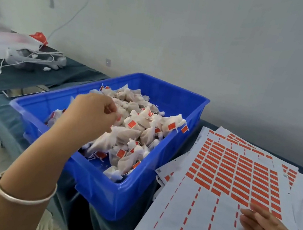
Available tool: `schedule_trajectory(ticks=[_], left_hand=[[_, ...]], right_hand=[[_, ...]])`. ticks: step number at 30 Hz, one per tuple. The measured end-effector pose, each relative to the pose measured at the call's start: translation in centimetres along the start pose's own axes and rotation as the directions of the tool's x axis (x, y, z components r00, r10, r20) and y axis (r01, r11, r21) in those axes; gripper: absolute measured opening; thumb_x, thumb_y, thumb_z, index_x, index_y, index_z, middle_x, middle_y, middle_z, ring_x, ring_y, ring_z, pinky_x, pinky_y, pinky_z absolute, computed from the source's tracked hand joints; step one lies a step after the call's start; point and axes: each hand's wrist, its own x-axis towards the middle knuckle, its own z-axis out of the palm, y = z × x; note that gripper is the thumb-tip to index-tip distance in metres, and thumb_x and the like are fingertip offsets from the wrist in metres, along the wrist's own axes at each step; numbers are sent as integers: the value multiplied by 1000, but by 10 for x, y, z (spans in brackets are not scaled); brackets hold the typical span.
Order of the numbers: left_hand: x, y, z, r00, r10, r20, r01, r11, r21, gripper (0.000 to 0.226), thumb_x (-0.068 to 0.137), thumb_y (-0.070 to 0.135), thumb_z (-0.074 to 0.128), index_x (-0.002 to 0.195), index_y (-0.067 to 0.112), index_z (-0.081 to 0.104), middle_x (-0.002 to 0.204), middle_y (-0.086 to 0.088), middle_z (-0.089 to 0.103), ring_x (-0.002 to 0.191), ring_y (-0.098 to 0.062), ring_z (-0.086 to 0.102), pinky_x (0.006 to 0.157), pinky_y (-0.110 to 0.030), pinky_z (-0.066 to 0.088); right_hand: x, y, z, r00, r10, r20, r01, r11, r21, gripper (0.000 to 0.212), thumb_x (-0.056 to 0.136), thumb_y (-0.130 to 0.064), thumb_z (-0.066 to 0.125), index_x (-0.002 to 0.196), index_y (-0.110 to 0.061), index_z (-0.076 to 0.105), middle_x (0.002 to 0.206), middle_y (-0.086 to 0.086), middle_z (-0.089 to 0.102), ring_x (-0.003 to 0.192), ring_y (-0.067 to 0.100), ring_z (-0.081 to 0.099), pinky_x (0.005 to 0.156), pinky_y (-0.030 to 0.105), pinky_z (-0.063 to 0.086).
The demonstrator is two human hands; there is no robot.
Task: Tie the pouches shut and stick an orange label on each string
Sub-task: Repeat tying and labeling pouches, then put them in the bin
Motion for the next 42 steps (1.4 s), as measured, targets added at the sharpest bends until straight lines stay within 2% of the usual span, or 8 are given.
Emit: schedule_trajectory(ticks=[4,13,17,23,27,32,36,42], left_hand=[[-2,-9,18,963,-78,260,47,991,122,16,87,22,61,71,27,59,66,9,65,63,-4,62,56,-17,47],[-32,55,20,939,148,310,-109,984,-142,15,84,37,63,70,32,62,58,14,66,59,-5,63,54,-19,46],[-55,102,54,806,302,509,-129,929,-346,13,84,32,62,72,31,64,65,20,67,62,5,63,64,-23,53],[-82,155,151,548,369,751,-339,918,-203,6,85,38,63,84,41,57,105,19,64,83,2,60,67,-9,44],[-113,164,212,419,346,839,-436,888,-149,72,71,57,69,134,45,38,156,14,12,131,-11,38,101,-33,41],[-130,161,246,506,412,757,-509,852,-123,95,65,80,53,144,42,16,157,13,-4,145,-16,0,115,-44,4],[-135,155,253,570,448,689,-548,832,-87,96,62,88,40,144,44,15,156,18,-1,144,-13,2,114,-42,4],[-136,155,257,587,469,660,-559,824,-89,94,63,88,38,144,45,18,155,19,1,144,-11,4,114,-40,4]], right_hand=[[-6,-2,2,1000,19,-20,-19,1000,9,19,97,-3,43,97,-8,61,83,14,72,63,26,72,55,31,59],[-33,-5,17,986,-160,-49,118,869,-480,13,92,-8,59,93,-14,70,80,-2,75,75,16,73,83,35,57],[-65,-30,5,957,-289,27,244,751,-614,16,92,-18,61,84,-28,70,78,-18,72,74,3,69,75,21,55],[-107,-87,-59,868,-494,-49,233,493,-838,31,90,-16,57,72,-40,64,77,-23,68,68,-9,62,55,8,41],[-102,-130,-142,799,-515,-311,-5,512,-859,38,91,5,41,79,-20,67,83,-4,66,69,10,62,61,22,50],[-79,-122,-219,801,-268,-535,-426,372,-825,29,92,-11,54,64,-11,48,65,5,43,59,18,40,57,28,32],[-68,-97,-237,822,-234,-520,-443,312,-841,50,85,-46,66,57,-7,49,61,5,45,56,17,41,53,28,29],[-56,-92,-235,791,-293,-537,-496,205,-843,24,88,-20,64,66,-11,65,72,8,63,67,20,56,57,29,41]])
